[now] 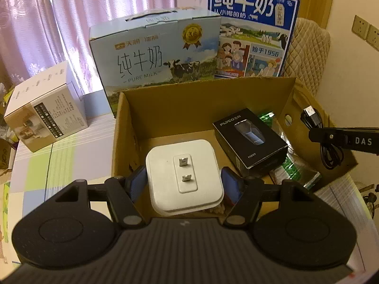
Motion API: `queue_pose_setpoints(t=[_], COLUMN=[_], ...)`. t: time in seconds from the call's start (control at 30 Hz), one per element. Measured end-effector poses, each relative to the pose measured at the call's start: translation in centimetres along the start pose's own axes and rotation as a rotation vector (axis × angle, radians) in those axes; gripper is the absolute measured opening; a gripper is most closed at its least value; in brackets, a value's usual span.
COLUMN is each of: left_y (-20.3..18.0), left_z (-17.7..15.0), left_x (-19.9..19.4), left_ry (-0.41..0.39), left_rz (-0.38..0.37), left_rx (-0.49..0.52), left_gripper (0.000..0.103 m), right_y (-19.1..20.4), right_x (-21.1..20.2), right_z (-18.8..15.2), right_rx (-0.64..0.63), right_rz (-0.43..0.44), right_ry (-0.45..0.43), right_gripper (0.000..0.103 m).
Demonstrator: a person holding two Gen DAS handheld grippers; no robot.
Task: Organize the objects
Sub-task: 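Carry the plug adapter and USB cable with both grippers over the box, then open the left gripper to drop the adapter while the right gripper releases the cable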
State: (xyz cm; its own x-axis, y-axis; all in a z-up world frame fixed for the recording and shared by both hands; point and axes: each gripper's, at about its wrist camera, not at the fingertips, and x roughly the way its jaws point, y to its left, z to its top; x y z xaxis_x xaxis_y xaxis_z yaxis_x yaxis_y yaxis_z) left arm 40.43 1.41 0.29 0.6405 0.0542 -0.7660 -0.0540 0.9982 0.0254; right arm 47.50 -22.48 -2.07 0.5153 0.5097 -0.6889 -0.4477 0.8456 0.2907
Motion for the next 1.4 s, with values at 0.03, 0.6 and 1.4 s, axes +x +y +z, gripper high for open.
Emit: queue_pose_setpoints(t=[0.03,0.6,1.4], left_y=[0.0,0.4,0.5], left_z=[0.1,0.1,-0.1], left_x=[0.4,3.0,3.9], left_ry=[0.006,0.049,0.085], left_rz=[0.001,0.002,0.025], left_rx=[0.002,0.011,0.013], left_gripper=[0.065,0.065,0.065], right_y=[-0.1,0.5,0.7], right_x=[0.3,3.4,2.6], right_z=[0.0,-0.8,-0.5], right_rx=[0.003,-0.051,-0.032], right_rz=[-0.010,-0.079,-0.036], right_ry=[0.010,0.113,0.079], right_gripper=[0.011,0.014,0.033])
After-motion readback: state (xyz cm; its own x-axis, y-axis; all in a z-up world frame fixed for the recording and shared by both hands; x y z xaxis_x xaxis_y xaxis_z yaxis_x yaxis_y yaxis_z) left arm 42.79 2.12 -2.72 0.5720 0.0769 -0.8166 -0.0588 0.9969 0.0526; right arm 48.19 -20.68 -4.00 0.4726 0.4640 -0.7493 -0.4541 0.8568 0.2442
